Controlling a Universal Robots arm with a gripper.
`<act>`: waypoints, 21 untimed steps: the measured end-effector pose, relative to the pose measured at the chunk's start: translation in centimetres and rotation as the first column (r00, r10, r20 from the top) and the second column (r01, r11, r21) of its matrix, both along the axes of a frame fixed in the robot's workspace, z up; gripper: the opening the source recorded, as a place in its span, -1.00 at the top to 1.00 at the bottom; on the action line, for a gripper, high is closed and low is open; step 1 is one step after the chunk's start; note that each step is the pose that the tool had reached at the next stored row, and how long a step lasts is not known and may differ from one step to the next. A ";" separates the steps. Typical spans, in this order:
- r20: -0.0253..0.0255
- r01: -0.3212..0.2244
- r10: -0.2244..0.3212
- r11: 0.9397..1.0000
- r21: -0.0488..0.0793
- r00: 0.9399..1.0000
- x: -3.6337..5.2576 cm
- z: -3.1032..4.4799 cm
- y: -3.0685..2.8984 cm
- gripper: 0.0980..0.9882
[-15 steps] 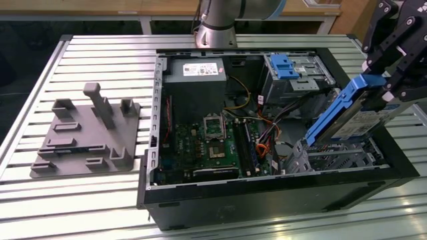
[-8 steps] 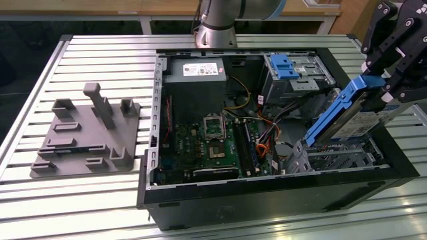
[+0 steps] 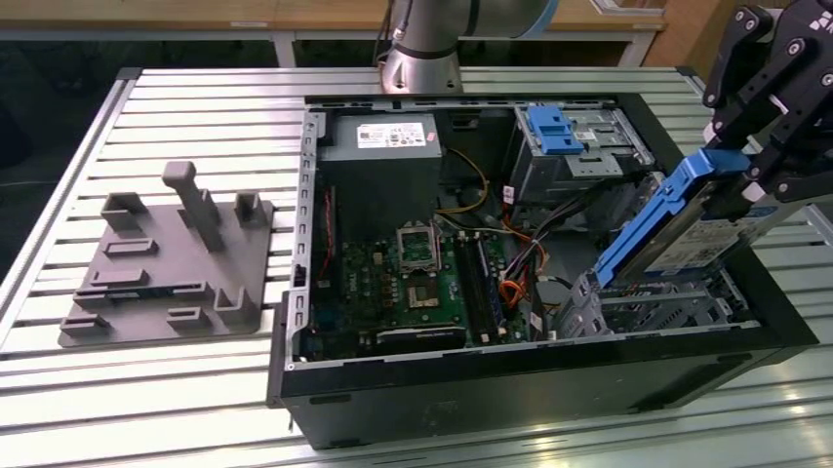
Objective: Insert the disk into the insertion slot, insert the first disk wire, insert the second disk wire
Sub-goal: 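Insert the disk into the insertion slot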
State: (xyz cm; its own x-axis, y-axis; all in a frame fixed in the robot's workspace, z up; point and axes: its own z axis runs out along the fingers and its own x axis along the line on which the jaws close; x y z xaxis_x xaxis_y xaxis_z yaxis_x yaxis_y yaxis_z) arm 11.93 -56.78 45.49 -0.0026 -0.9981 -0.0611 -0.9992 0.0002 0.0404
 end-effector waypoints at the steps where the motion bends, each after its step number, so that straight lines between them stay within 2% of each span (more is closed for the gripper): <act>1: 0.000 0.000 0.000 1.000 0.000 1.000 0.00 -0.03 0.00 0.40; 21: 0.000 0.000 0.000 1.000 -0.004 1.000 0.00 -0.62 -0.01 0.40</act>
State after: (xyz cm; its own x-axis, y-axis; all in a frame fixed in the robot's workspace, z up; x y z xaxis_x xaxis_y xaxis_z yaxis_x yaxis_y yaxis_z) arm 11.93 -56.79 44.87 -0.0027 -0.9984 -0.0570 -0.9992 0.0004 0.0404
